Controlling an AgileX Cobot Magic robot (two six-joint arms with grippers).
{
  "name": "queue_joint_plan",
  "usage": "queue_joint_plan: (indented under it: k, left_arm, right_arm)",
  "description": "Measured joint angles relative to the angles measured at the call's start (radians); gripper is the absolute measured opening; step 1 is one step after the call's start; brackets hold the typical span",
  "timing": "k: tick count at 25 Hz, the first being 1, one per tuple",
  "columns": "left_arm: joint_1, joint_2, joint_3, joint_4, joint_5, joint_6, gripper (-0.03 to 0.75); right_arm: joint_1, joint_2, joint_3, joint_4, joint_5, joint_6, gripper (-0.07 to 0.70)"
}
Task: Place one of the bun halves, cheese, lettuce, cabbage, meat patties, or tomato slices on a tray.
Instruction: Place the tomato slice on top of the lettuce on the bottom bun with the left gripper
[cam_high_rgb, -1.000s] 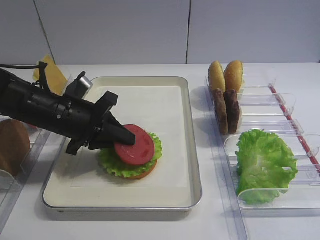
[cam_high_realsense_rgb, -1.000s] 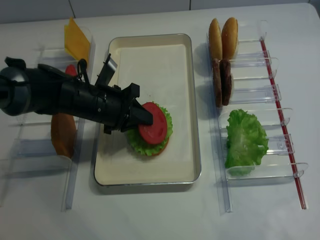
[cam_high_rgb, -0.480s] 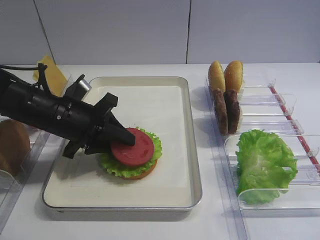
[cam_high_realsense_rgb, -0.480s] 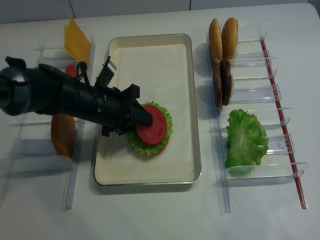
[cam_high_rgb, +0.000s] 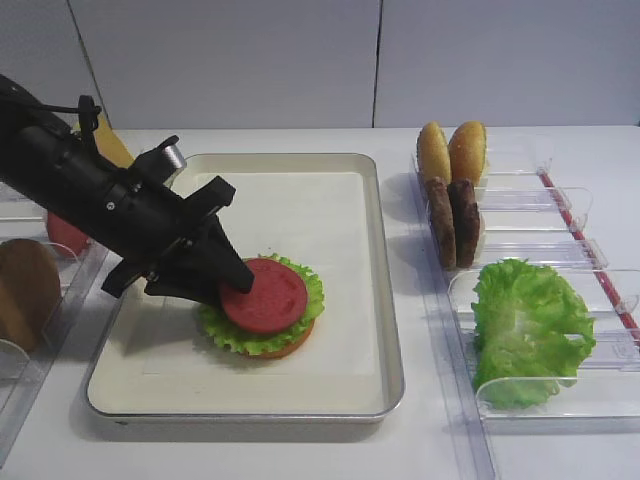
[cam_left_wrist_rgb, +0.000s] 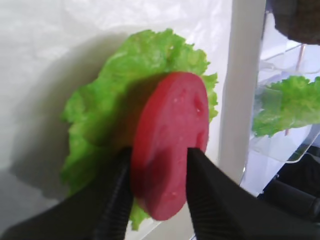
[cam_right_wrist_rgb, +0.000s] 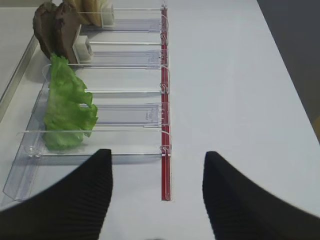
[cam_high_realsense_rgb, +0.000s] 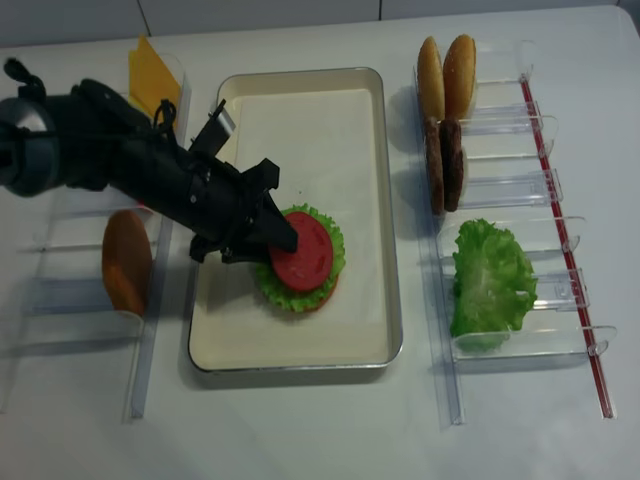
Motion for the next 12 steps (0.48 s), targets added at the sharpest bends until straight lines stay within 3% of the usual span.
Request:
queue_joint_plan:
  k: [12]
  left_arm:
    - [0.0,0.001,-0.213,0.292,0.132,-0.229,0.236]
  right_arm:
    - [0.0,0.0,0.0,0.0,0.0,0.0,0.438]
